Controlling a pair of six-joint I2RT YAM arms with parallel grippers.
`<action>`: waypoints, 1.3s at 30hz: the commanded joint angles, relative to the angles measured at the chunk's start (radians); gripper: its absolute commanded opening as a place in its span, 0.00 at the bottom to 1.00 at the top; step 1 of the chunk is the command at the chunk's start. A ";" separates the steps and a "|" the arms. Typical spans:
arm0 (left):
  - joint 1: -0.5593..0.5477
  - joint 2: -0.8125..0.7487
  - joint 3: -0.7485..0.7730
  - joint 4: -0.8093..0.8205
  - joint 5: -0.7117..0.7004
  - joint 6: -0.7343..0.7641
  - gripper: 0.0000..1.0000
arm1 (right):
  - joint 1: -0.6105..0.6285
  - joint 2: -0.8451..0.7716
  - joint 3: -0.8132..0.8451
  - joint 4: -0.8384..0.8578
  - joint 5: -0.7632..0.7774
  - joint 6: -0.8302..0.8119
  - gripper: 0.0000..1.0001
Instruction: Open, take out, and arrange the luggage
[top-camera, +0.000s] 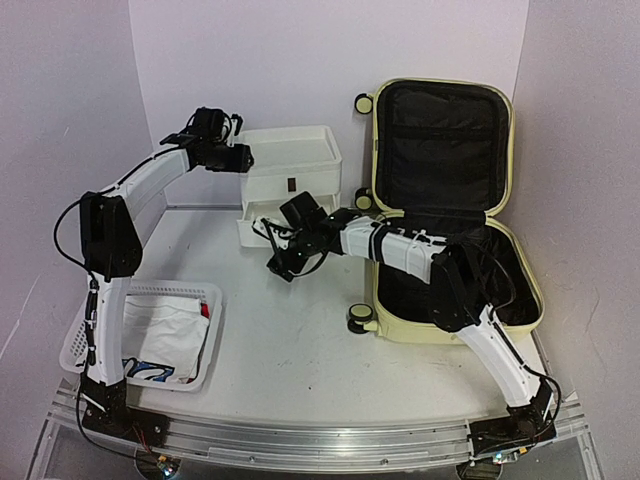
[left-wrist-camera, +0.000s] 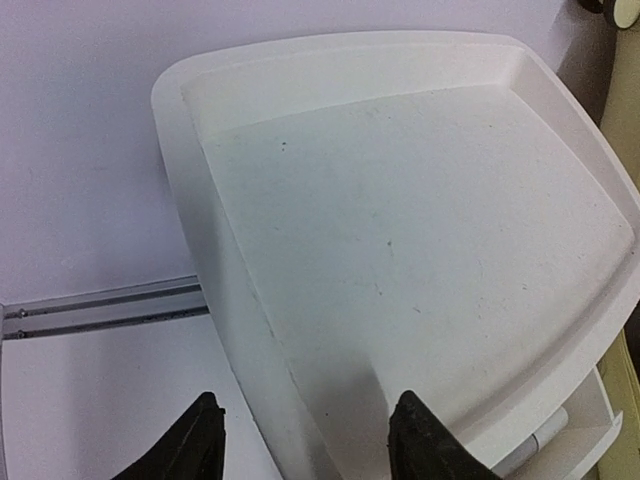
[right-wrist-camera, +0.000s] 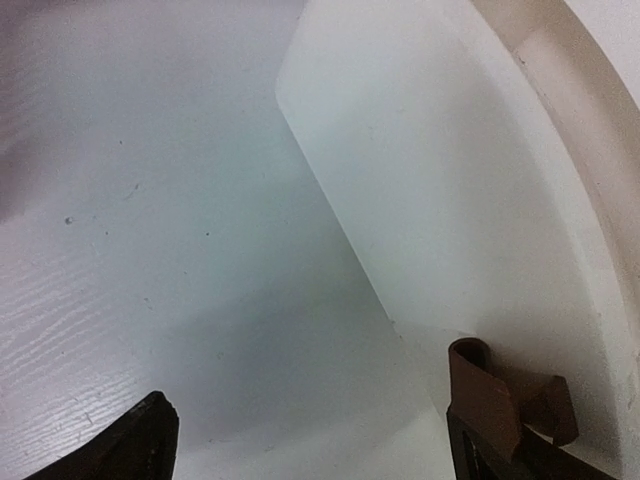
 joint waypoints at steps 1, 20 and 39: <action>-0.020 0.014 0.015 -0.207 -0.005 -0.014 0.64 | -0.073 -0.199 -0.126 0.158 -0.028 0.102 0.96; -0.045 0.013 0.067 -0.239 -0.104 -0.094 0.10 | -0.016 -0.833 -0.943 0.154 -0.004 0.263 0.98; -0.099 -0.337 -0.340 -0.293 0.031 -0.194 0.02 | 0.180 -0.512 -0.640 0.113 0.010 0.034 0.90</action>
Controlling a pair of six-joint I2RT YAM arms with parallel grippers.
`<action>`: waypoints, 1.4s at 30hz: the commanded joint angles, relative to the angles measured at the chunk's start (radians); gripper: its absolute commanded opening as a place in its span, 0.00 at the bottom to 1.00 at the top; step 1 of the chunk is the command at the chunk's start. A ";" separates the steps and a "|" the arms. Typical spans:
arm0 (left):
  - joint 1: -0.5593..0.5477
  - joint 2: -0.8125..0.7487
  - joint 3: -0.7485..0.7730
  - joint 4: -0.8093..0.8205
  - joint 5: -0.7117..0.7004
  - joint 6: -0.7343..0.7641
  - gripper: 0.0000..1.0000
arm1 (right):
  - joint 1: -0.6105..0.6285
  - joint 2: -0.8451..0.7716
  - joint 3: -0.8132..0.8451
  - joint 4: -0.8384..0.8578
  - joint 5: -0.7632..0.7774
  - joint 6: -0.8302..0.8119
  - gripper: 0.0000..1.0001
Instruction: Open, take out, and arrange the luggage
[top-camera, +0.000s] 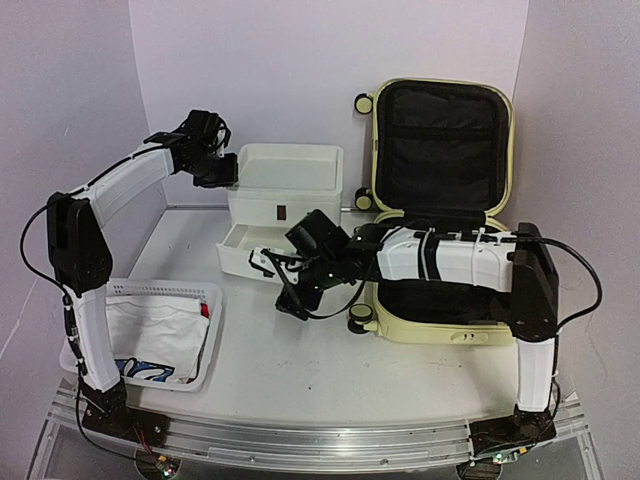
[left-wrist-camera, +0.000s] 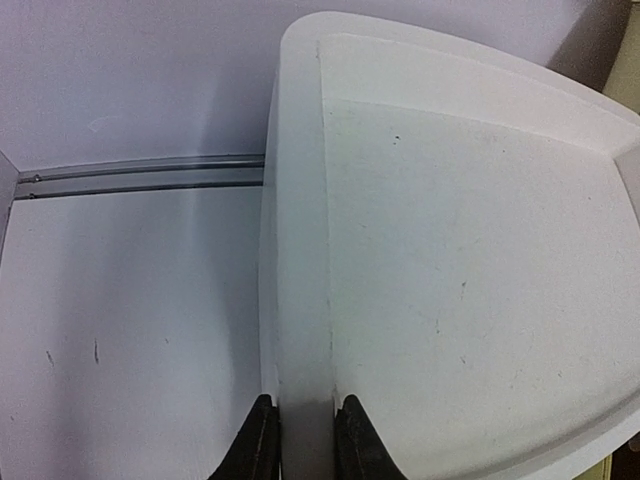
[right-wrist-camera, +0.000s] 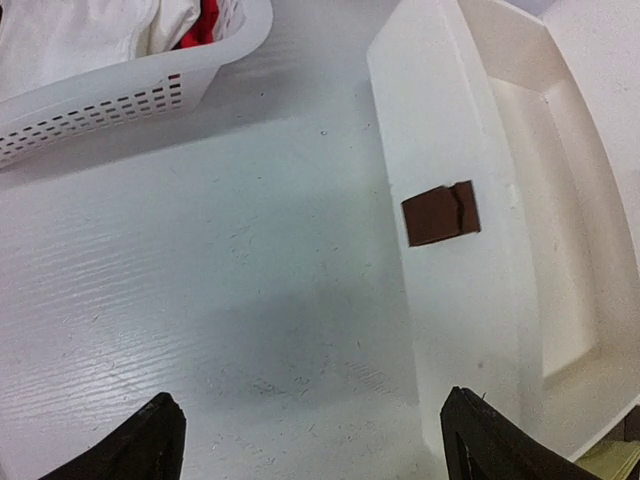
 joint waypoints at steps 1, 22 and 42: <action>-0.040 -0.077 -0.040 -0.170 0.133 0.001 0.02 | 0.004 0.064 0.092 0.017 0.053 -0.014 0.90; -0.057 -0.042 -0.011 -0.223 0.148 0.131 0.00 | -0.026 0.108 0.189 -0.004 0.166 -0.071 0.91; -0.056 -0.005 0.068 -0.250 0.125 0.133 0.00 | 0.073 -0.112 -0.146 -0.156 -0.242 0.072 0.93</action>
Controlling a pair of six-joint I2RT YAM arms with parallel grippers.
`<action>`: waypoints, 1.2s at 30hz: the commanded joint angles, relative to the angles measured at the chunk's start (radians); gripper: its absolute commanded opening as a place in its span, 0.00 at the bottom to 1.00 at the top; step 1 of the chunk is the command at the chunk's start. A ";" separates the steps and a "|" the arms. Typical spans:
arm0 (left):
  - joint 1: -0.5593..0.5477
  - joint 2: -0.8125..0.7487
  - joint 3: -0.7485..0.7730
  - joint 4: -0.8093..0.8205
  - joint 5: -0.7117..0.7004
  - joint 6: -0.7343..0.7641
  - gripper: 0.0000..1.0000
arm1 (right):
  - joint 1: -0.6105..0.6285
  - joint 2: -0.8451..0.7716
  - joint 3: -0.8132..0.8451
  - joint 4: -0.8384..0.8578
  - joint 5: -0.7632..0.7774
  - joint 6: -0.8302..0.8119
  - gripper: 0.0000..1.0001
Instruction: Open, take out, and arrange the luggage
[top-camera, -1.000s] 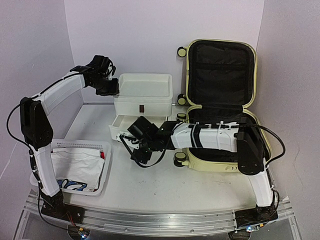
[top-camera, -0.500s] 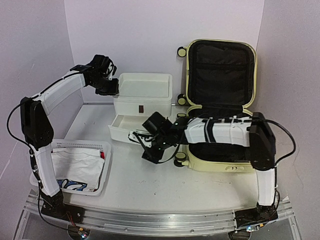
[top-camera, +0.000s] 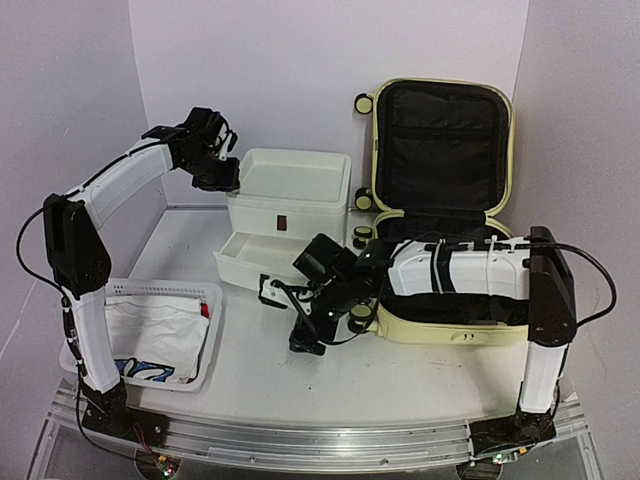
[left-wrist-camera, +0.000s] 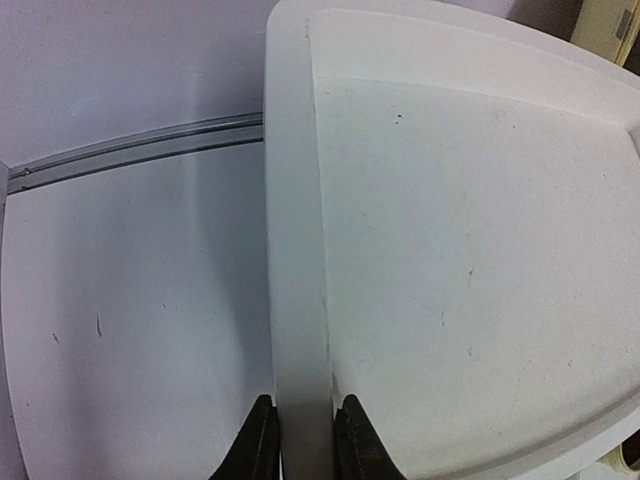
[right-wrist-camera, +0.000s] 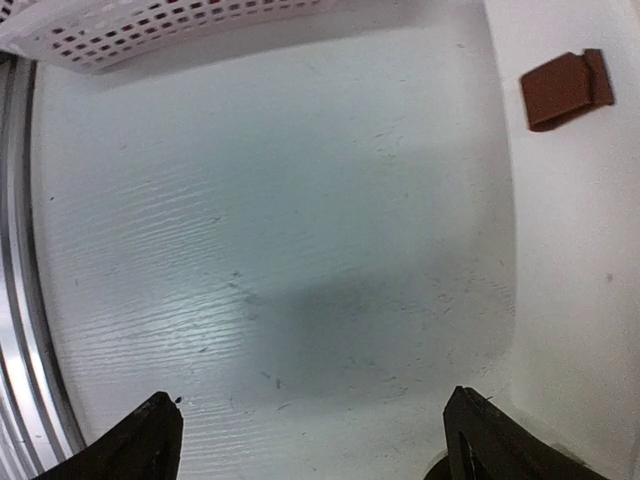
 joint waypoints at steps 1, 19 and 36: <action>-0.027 0.026 0.042 -0.097 0.082 0.042 0.00 | 0.034 -0.043 -0.023 -0.048 -0.122 -0.020 0.93; -0.027 0.051 0.030 -0.097 0.105 0.059 0.00 | -0.087 0.173 0.131 0.332 0.591 -0.115 0.98; -0.028 0.050 0.043 -0.098 0.107 0.054 0.00 | -0.062 0.163 0.080 0.334 -0.153 -0.139 0.98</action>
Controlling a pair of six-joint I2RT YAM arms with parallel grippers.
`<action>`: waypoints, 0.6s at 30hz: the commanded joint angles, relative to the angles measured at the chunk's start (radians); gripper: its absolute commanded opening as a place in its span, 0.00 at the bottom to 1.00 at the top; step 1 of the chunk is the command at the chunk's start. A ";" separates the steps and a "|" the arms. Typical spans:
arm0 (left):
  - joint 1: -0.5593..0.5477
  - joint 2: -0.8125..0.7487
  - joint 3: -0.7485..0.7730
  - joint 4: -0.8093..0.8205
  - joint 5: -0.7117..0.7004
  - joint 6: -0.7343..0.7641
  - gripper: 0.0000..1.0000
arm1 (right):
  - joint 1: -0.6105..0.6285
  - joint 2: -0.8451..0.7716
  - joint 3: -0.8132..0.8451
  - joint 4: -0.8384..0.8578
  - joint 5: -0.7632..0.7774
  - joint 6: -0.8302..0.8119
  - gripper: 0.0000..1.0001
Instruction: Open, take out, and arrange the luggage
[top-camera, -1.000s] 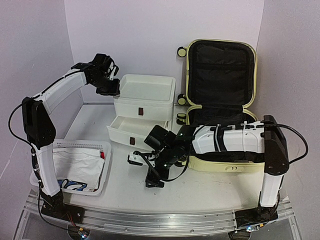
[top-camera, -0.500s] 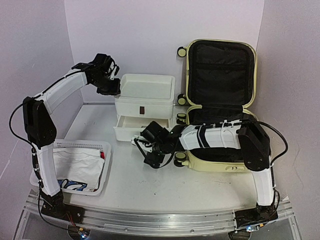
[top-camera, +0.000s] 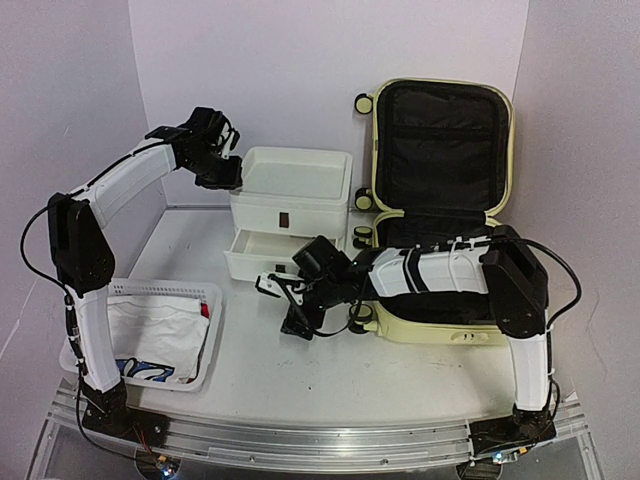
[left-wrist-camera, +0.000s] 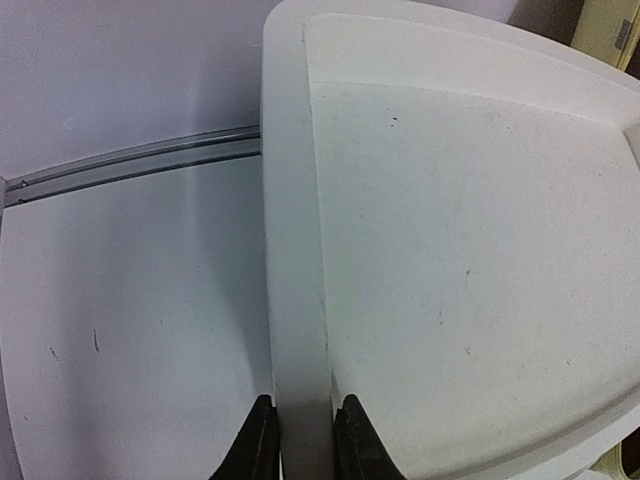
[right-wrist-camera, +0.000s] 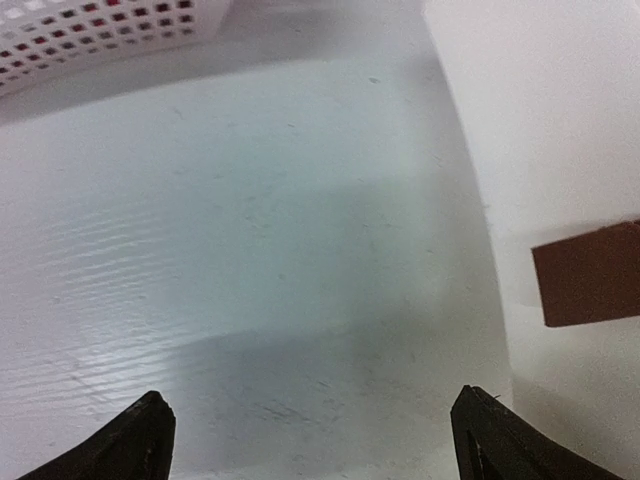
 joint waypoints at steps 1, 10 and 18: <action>-0.027 0.019 0.012 -0.116 0.107 0.053 0.00 | 0.016 0.023 0.103 0.031 -0.167 0.008 0.98; -0.026 0.024 0.008 -0.114 0.125 0.051 0.00 | 0.016 0.114 0.204 0.139 0.242 -0.010 0.98; -0.026 0.022 -0.005 -0.114 0.134 0.053 0.00 | -0.044 0.251 0.414 0.249 0.405 -0.014 0.98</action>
